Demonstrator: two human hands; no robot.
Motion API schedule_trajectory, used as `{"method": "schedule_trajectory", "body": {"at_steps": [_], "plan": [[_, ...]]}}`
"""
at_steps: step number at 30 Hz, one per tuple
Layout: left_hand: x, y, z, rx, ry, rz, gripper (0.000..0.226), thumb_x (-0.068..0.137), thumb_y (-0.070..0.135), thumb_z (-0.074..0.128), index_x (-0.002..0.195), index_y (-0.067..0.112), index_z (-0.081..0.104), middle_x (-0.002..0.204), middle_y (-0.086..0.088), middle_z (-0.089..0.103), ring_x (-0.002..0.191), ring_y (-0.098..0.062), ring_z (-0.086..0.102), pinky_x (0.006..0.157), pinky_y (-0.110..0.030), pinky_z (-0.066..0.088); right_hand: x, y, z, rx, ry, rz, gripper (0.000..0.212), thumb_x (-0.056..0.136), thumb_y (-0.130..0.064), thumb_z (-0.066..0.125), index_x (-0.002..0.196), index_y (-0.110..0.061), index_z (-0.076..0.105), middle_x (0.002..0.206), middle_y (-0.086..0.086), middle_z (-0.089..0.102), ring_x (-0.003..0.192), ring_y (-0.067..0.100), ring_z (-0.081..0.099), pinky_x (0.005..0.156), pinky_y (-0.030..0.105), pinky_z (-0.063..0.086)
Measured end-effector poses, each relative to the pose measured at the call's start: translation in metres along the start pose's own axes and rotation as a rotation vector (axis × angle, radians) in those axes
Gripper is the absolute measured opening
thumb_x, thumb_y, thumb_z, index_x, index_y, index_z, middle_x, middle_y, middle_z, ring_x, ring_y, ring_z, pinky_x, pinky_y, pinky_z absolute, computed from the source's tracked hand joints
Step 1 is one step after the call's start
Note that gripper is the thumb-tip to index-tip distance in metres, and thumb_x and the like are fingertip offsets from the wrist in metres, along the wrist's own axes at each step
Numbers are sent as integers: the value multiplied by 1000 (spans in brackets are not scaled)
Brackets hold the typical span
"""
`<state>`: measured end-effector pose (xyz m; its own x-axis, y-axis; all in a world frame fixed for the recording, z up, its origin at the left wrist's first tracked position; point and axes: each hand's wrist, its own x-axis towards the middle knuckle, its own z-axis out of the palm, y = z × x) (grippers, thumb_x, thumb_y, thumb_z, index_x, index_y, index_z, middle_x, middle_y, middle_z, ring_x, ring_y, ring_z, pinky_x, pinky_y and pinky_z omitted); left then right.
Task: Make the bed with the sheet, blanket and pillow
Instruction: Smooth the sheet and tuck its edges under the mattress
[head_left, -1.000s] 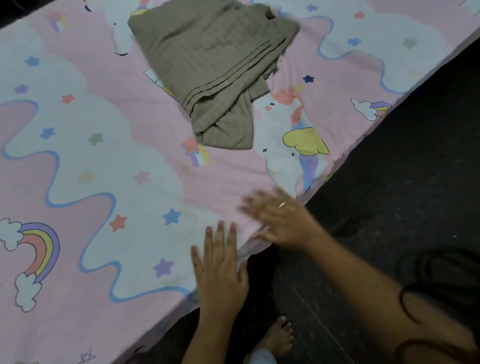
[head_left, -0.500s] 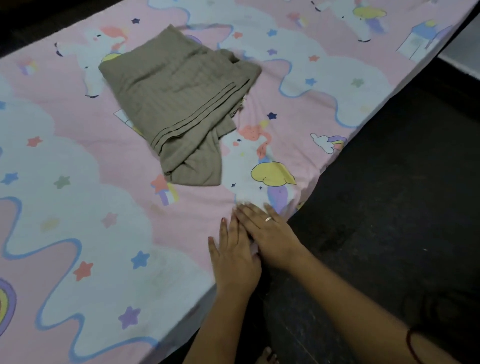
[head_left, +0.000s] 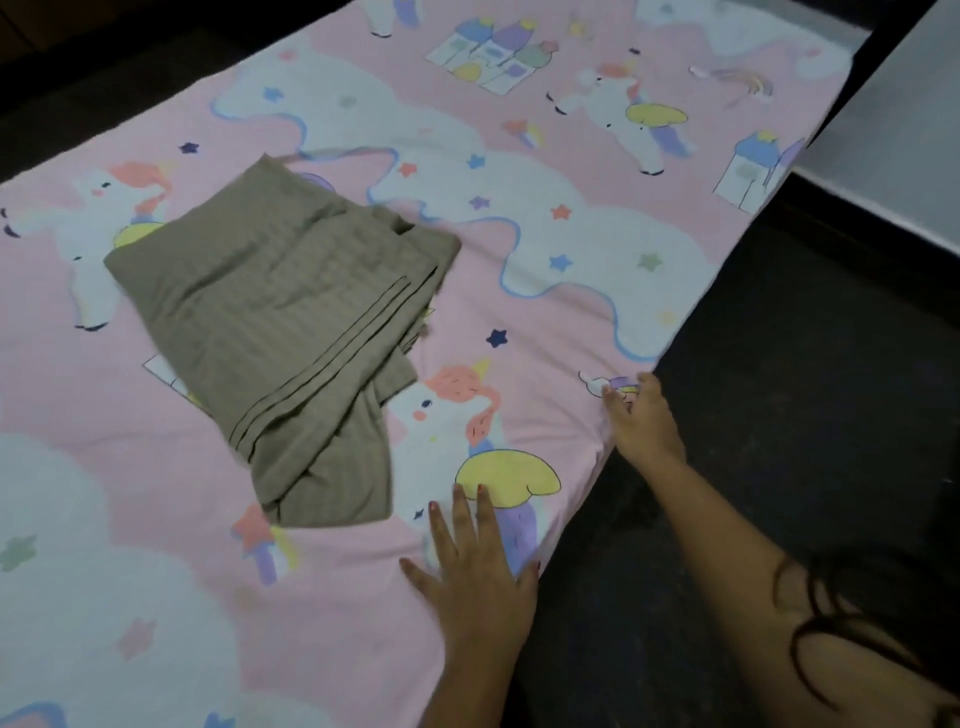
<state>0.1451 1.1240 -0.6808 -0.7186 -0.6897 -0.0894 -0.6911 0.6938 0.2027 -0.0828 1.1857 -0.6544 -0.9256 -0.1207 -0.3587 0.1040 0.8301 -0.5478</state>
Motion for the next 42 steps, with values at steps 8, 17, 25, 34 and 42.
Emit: {"method": "schedule_trajectory", "body": {"at_steps": [8,17,25,34,42], "plan": [[47,21,6,7,-57,117,83,68,60,67,138,20,48,145,-6,46,133,-35,42,87,-69,38,34,-3,-11,-360,-27,-112,13,100,-25,35,95,-15,41,87,11,54,75,30,52,62,34,42],[58,30,5,28,-67,59,88,56,64,74,132,23,54,137,-7,53,118,-47,52,67,-71,43,57,0,-18,-116,76,10,14,101,-28,38,100,-15,43,95,8,55,84,30,53,68,35,40],[81,57,8,25,-41,109,91,56,58,78,135,26,46,139,-7,51,127,-36,47,75,-73,40,101,7,-38,-37,-4,96,24,98,-36,46,92,-13,52,97,8,60,86,25,56,74,37,45],[116,104,8,66,5,265,86,59,56,76,134,25,46,138,-8,53,123,-34,53,83,-64,44,129,27,-70,-267,16,-123,28,99,-34,42,78,-19,53,77,2,57,74,24,57,61,33,44],[139,165,11,62,-68,237,69,66,53,67,128,23,57,134,-8,56,119,-32,57,80,-60,48,189,30,-95,234,-5,133,25,96,-41,47,97,-17,54,89,7,63,79,26,62,73,39,52]]}}
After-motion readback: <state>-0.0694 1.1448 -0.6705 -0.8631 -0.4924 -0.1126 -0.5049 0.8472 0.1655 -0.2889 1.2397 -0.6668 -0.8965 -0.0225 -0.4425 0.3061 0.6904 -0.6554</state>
